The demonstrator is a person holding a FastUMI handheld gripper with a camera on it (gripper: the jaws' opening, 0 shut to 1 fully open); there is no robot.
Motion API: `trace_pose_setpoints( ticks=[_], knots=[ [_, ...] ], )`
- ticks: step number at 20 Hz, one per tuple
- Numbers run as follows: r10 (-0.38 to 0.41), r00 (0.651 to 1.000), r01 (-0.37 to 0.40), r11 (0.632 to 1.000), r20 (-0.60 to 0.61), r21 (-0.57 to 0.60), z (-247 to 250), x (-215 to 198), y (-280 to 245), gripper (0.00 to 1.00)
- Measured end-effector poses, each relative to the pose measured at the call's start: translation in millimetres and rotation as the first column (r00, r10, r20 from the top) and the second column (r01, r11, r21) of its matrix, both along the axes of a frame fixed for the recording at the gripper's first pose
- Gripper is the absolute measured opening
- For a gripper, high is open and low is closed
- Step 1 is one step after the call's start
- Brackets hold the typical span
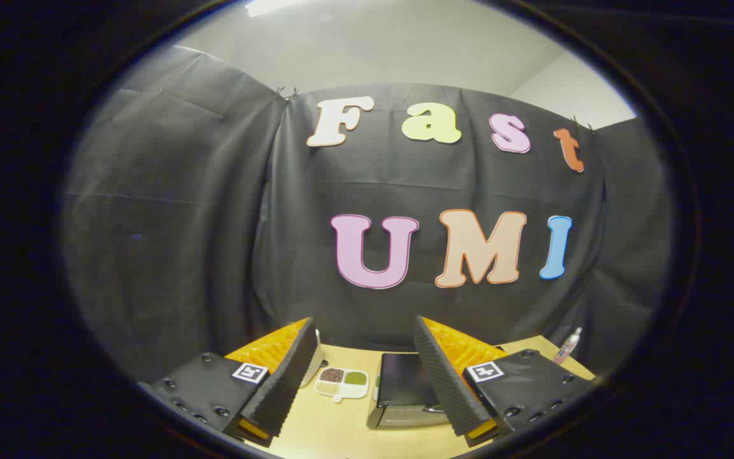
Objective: Open the toaster oven, put the food inside, and close the toaster oven door.
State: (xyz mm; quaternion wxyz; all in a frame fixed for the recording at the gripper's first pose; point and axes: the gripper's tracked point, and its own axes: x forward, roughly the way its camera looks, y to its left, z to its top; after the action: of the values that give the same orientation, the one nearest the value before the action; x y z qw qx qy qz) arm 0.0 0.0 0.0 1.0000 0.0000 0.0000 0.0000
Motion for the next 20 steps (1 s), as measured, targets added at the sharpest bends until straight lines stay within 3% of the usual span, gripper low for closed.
trace_pose_setpoints(
  ticks=[15, 20],
  knots=[
    [-0.023, 1.0, 0.023, 0.999, 0.015, 0.041, 7.1, 3.0, -27.8, 0.97],
    [-0.052, 0.999, 0.051, 0.998, 0.016, 0.032, -11.0, 7.5, -44.9, 0.97]
  ],
)
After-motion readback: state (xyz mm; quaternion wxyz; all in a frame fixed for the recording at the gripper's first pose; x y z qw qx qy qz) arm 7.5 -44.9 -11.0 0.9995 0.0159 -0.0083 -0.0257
